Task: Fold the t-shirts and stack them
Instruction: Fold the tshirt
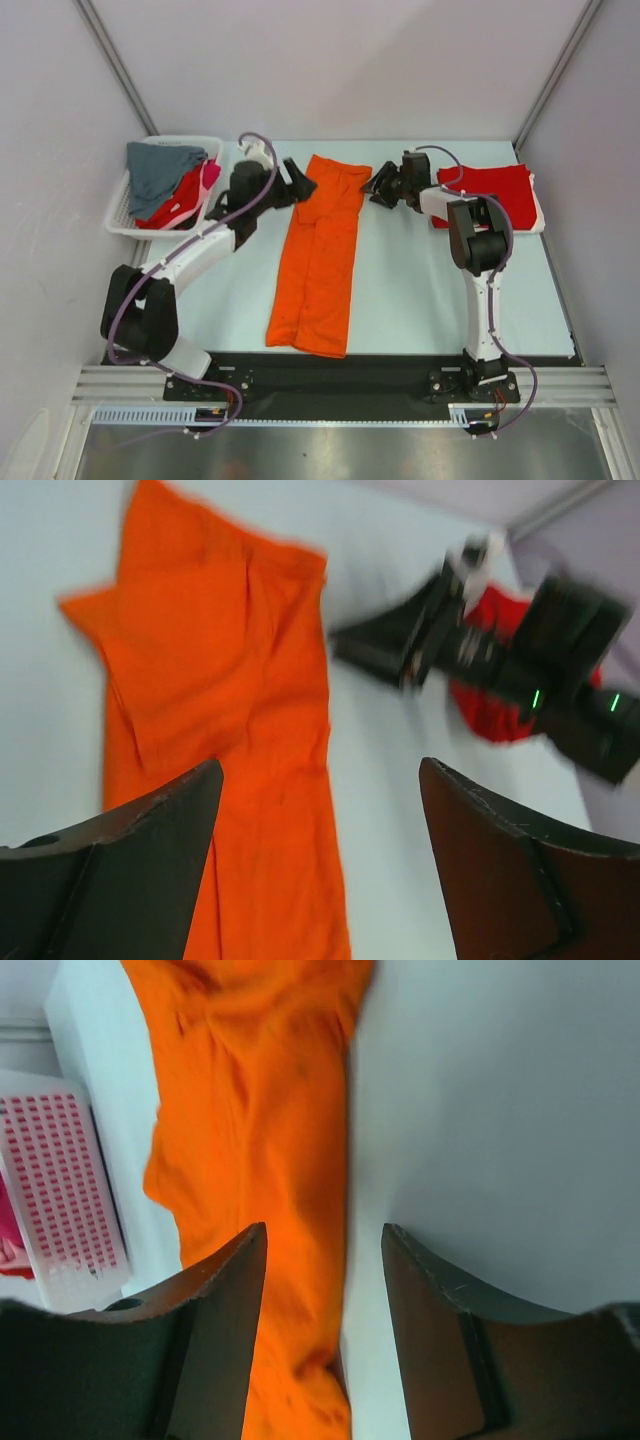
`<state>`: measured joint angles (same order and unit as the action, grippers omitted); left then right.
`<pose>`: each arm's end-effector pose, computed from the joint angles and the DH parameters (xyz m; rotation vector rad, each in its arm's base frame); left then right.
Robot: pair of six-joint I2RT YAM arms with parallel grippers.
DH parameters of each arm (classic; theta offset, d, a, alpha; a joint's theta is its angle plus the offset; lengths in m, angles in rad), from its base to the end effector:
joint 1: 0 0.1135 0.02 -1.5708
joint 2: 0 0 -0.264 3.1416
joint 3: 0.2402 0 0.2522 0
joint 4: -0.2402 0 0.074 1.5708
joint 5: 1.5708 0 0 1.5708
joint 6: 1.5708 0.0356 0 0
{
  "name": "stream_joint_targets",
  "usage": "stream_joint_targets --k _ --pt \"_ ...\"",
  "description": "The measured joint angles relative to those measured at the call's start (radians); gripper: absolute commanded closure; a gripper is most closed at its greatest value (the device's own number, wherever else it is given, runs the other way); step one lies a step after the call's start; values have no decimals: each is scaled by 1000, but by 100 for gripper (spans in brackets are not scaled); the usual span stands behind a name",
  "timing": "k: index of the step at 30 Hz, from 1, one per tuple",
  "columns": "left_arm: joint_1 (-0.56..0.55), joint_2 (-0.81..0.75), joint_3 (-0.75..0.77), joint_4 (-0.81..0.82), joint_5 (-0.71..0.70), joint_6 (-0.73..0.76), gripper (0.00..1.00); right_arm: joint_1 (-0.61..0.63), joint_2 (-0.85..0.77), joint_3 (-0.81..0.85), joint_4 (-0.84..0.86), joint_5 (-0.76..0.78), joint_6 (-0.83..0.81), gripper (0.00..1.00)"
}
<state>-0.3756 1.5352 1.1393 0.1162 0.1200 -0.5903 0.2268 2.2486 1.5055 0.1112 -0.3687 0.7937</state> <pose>0.3378 -0.1378 0.3080 -0.1193 1.9185 -0.7738 0.4775 0.1234 0.1343 0.4377 2.2865 0.9513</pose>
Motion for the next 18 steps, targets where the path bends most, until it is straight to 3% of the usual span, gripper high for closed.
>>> stream_joint_targets --k 6,7,10,18 --pt "-132 -111 -293 -22 18 0 16 -9 163 230 -19 -11 20 68" --pt "-153 -134 -324 -25 20 0 16 -11 180 253 -22 -10 24 82" --pt "-192 -204 -389 -24 27 -1 16 -25 229 316 -45 -6 33 100" --pt "-191 -346 -487 -31 18 -11 14 -72 442 710 -178 -7 31 100"
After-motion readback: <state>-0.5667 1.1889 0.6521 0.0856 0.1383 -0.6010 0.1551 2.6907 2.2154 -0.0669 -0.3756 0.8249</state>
